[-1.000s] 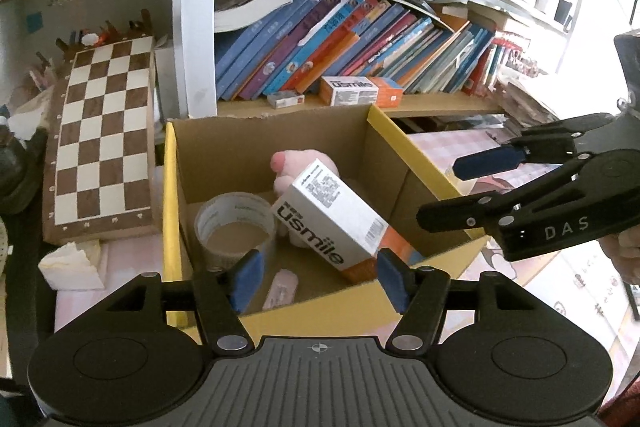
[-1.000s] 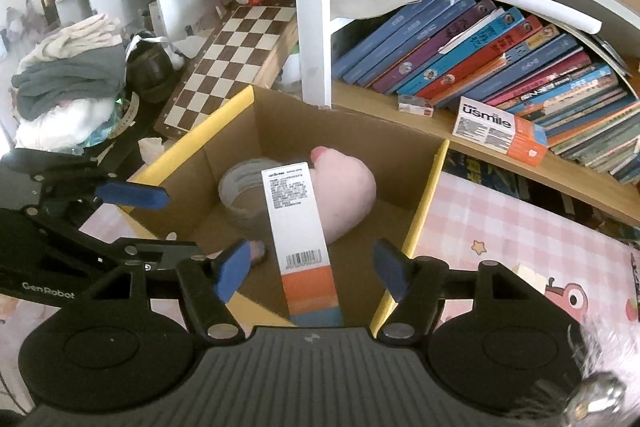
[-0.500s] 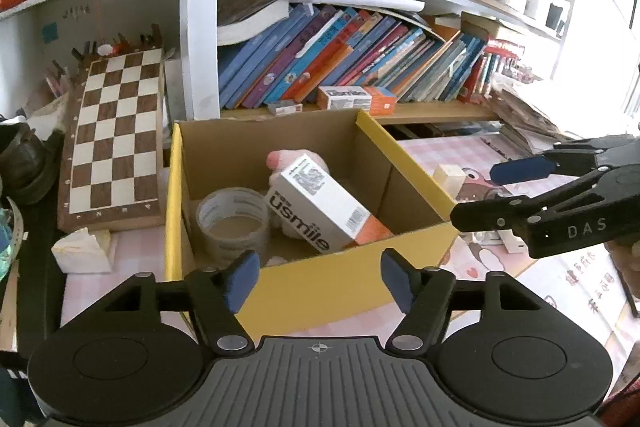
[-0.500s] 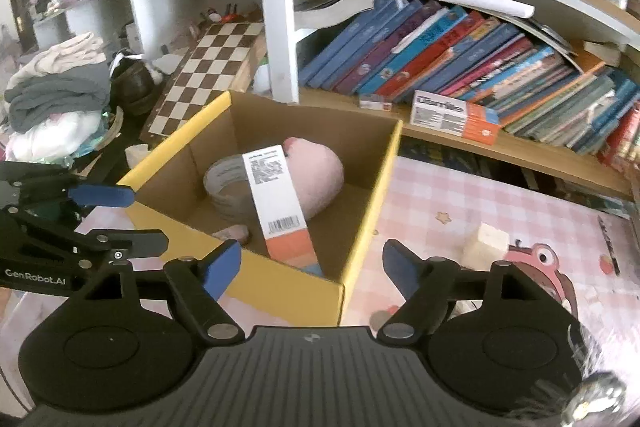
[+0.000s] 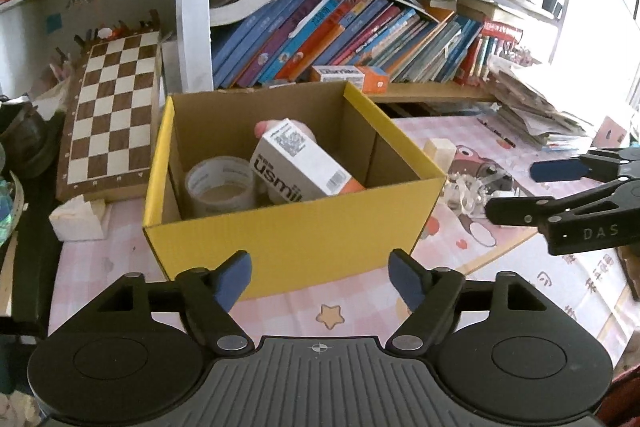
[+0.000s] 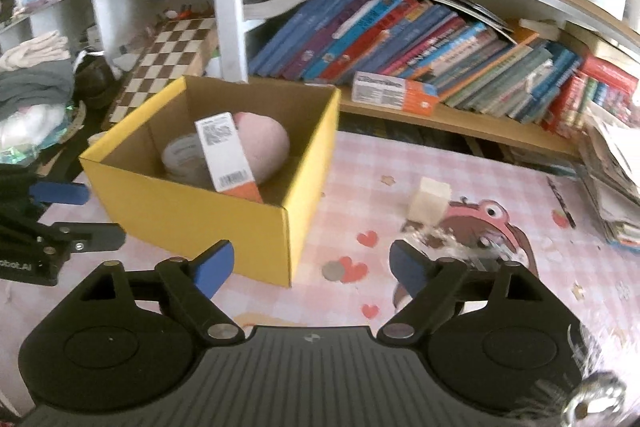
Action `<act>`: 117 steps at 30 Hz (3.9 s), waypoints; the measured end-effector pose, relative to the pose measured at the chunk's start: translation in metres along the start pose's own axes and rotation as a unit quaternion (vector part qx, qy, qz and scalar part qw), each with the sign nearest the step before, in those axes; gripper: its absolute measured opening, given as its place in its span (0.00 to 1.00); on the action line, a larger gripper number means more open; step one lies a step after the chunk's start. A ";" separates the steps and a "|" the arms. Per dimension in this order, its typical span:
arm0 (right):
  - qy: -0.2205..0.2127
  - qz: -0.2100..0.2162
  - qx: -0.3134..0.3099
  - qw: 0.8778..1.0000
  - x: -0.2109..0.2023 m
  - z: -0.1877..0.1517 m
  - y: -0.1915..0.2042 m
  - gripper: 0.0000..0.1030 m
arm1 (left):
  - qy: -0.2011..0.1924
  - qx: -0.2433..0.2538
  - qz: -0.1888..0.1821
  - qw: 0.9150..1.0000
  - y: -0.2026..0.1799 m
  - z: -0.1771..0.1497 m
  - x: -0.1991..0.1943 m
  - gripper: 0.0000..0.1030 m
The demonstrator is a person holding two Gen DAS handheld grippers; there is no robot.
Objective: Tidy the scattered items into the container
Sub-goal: 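Withdraw both tools from the yellow box back over the desk, then move the left tool toward the pearl ribbon clip while the right tool approaches the white charger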
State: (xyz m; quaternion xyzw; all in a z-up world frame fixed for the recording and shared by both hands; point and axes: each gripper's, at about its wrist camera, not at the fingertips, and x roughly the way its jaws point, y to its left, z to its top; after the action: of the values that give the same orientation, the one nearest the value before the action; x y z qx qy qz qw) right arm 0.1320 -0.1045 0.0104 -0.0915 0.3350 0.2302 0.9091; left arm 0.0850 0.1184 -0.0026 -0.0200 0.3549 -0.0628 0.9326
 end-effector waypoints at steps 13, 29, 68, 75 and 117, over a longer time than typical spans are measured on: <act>-0.004 -0.081 0.038 0.996 -0.026 -0.055 -0.012 0.97 | 0.011 0.003 0.017 1.000 -0.025 -0.023 -0.002 0.80; 0.000 -0.108 0.038 0.993 -0.047 -0.083 -0.034 1.00 | 0.022 0.056 -0.005 0.998 -0.076 -0.027 0.007 0.81; 0.002 -0.050 0.015 0.999 -0.048 -0.100 -0.138 1.00 | 0.045 0.040 0.044 0.997 -0.180 -0.028 0.032 0.81; -0.007 -0.041 0.009 0.999 -0.047 -0.099 -0.149 1.00 | 0.034 0.041 0.049 0.997 -0.190 -0.020 0.035 0.81; 0.020 0.027 0.027 0.999 0.033 -0.061 -0.194 0.63 | 0.029 0.039 0.039 0.998 -0.206 0.044 0.128 0.75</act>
State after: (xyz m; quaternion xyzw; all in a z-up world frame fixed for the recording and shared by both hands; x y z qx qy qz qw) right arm 0.2124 -0.2827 -0.0554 -0.0624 0.3620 0.2437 0.8976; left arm 0.1876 -0.1029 -0.0368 0.0323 0.3794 -0.0407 0.9238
